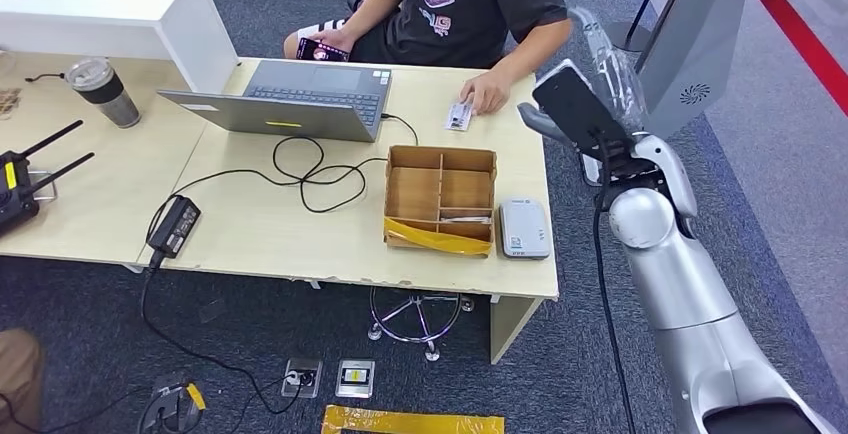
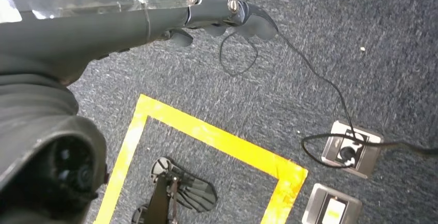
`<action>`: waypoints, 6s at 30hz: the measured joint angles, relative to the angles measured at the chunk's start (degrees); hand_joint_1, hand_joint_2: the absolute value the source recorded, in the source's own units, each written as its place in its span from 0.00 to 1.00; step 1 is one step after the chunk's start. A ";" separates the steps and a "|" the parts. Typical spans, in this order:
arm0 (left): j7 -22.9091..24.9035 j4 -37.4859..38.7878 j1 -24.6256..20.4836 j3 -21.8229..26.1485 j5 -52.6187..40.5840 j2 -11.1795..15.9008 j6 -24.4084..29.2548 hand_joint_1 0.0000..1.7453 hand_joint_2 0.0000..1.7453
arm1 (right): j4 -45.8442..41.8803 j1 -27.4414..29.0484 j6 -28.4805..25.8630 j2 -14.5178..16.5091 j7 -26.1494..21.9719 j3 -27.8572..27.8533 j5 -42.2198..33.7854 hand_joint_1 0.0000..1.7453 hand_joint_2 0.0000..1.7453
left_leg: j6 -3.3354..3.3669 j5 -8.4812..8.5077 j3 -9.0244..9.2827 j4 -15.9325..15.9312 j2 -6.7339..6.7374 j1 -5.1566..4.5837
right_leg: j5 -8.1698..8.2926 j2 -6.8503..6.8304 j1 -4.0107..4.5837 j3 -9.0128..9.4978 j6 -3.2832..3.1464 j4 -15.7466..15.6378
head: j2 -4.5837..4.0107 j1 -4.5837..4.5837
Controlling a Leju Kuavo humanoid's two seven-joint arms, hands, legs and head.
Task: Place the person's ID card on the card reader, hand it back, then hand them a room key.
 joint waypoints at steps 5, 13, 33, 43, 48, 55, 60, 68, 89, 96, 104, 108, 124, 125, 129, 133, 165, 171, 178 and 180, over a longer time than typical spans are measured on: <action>0.00 0.03 0.03 -0.19 0.00 0.09 0.00 0.00 0.00 | -6.13 1.45 -0.21 -0.60 -0.20 0.14 -0.49 0.00 1.00 | 0.00 0.00 0.08 0.00 0.01 -0.02 | 0.03 0.00 -0.02 0.13 0.00 -0.01 | 0.00 0.04; 0.00 0.05 0.02 -0.23 0.00 0.19 0.00 0.00 0.00 | -10.84 1.97 -0.21 -1.22 -0.20 0.71 -0.50 0.00 1.00 | -0.02 0.02 0.12 0.00 0.05 -0.03 | 0.07 0.04 -0.04 0.12 0.01 -0.01 | 0.00 0.03; 0.01 0.11 0.28 -1.19 -0.10 0.48 0.19 0.00 0.00 | -33.46 18.11 16.73 -0.33 10.31 8.86 3.53 0.00 1.00 | -0.03 0.02 0.05 -0.02 0.01 0.03 | 0.02 -0.01 0.03 0.13 -0.04 -0.02 | 0.00 0.05; -0.16 0.11 0.26 -1.22 -0.48 0.14 0.20 0.00 0.00 | -30.66 22.99 9.91 2.36 8.67 14.76 14.88 0.00 1.00 | -0.04 0.02 0.05 -0.04 0.00 0.06 | 0.03 -0.01 0.06 0.12 -0.05 -0.01 | 0.00 0.03; -0.23 0.11 0.27 -1.22 -0.54 0.09 0.19 0.00 0.00 | -25.80 24.60 7.62 4.16 8.55 17.16 17.44 0.00 1.00 | -0.04 0.02 0.03 -0.04 0.00 0.06 | 0.02 -0.01 0.06 0.12 -0.05 -0.01 | 0.00 0.03; -0.61 0.11 0.24 -1.26 -0.68 -0.01 0.17 0.00 0.00 | -19.44 24.86 1.77 5.76 9.50 18.84 21.65 0.00 1.00 | -0.04 0.02 0.04 -0.04 0.00 0.05 | 0.02 -0.01 0.05 0.12 -0.05 -0.01 | 0.00 0.05; -0.61 0.10 0.03 -1.31 -0.94 -0.01 0.17 0.00 0.00 | -12.81 23.09 -4.93 7.22 9.53 18.99 23.00 0.00 1.00 | -0.04 0.03 0.05 -0.04 0.01 0.05 | 0.03 0.00 0.05 0.12 -0.05 -0.01 | 0.00 0.04; -0.61 0.09 -0.43 -2.12 -1.29 0.00 0.17 0.00 0.00 | -0.53 19.04 -8.79 10.18 8.27 18.76 20.61 0.00 1.00 | -0.04 0.03 0.05 -0.03 0.01 0.05 | 0.03 0.01 0.06 0.11 -0.05 0.00 | 0.00 0.04; -0.61 0.09 -0.41 -2.60 -1.20 -0.01 0.20 0.00 0.00 | 15.98 12.45 -10.69 11.40 10.63 16.29 22.31 0.00 1.00 | -0.04 0.03 0.05 -0.02 0.01 0.05 | 0.03 0.02 0.05 0.10 -0.05 -0.01 | 0.00 0.04; -0.61 0.09 -0.37 -2.61 -1.18 0.00 0.20 0.00 0.00 | 18.19 12.16 -11.55 11.11 11.70 15.12 23.23 0.00 1.00 | -0.04 0.03 0.05 -0.02 0.01 0.04 | 0.03 0.02 0.04 0.10 -0.04 -0.01 | 0.00 0.05; -0.61 0.11 -0.27 -2.62 -1.18 0.26 0.15 0.00 0.00 | 19.48 12.17 -12.31 10.22 11.28 13.73 23.71 0.00 1.00 | -0.04 0.03 0.05 -0.02 0.01 0.05 | 0.03 0.02 0.05 0.09 -0.04 -0.01 | 0.00 0.04; -0.61 0.11 -0.27 -2.62 -1.21 0.38 -0.11 0.00 0.00 | 19.59 12.24 -12.58 9.97 10.97 13.14 23.76 0.00 1.00 | -0.04 0.03 0.05 -0.02 0.02 0.05 | 0.03 0.03 0.05 0.09 -0.04 -0.01 | 0.00 0.04; -0.61 0.11 -0.29 -2.62 -1.60 0.75 -0.33 0.00 0.00 | 19.61 12.54 -14.36 9.80 9.70 12.11 23.85 0.12 1.00 | -0.04 0.03 0.06 -0.02 0.03 0.05 | 0.04 0.04 0.05 0.09 -0.05 -0.01 | 0.00 0.04; -0.61 0.11 -0.29 -2.62 -1.63 0.77 -0.33 0.00 0.00 | 19.61 12.56 -14.43 9.80 9.58 12.04 23.86 0.12 1.00 | -0.04 0.03 0.06 -0.02 0.03 0.05 | 0.04 0.04 0.05 0.09 -0.05 -0.01 | 0.00 0.04; -0.61 0.11 -0.30 -2.62 -1.73 0.78 -0.34 0.00 0.00 | 19.61 12.60 -14.55 9.82 9.29 11.91 23.94 0.13 1.00 | -0.04 0.03 0.06 -0.02 0.03 0.05 | 0.04 0.04 0.05 0.09 -0.04 -0.01 | 0.00 0.05; -0.61 0.11 -0.30 -2.64 -1.73 0.78 -0.36 0.00 0.00 | 19.61 12.63 -14.50 9.84 9.03 11.67 23.93 0.22 1.00 | -0.04 0.03 0.06 -0.02 0.03 0.05 | 0.04 0.04 0.05 0.10 -0.04 -0.01 | 0.00 0.05; -0.61 0.11 -0.46 -3.26 -1.97 0.78 -0.50 0.00 0.00 | 20.54 12.85 -8.12 11.53 5.88 11.67 24.91 0.37 1.00 | -0.04 0.03 0.06 -0.02 0.03 0.05 | 0.04 0.04 0.05 0.10 -0.05 -0.01 | 0.00 0.05; -0.61 0.11 -0.52 -3.64 -2.10 0.78 -0.54 0.00 0.00 | 21.35 12.85 -7.15 11.92 5.46 11.70 25.22 0.33 1.00 | -0.04 0.03 0.06 -0.02 0.03 0.05 | 0.04 0.04 0.05 0.09 -0.05 -0.01 | 0.00 0.04; -0.61 0.11 -0.70 -3.98 -2.23 0.78 -0.55 0.00 0.00 | 22.68 12.84 -6.98 12.37 5.26 11.72 25.28 0.34 1.00 | -0.04 0.03 0.06 -0.02 0.03 0.05 | 0.04 0.03 0.05 0.10 -0.05 -0.01 | 0.00 0.05; -0.61 0.11 -0.72 -4.02 -2.30 0.78 -0.55 0.00 0.00 | 23.04 12.84 -6.89 12.38 5.24 11.72 25.25 0.35 1.00 | -0.04 0.03 0.06 -0.02 0.03 0.05 | 0.04 0.03 0.05 0.10 -0.05 -0.01 | 0.00 0.05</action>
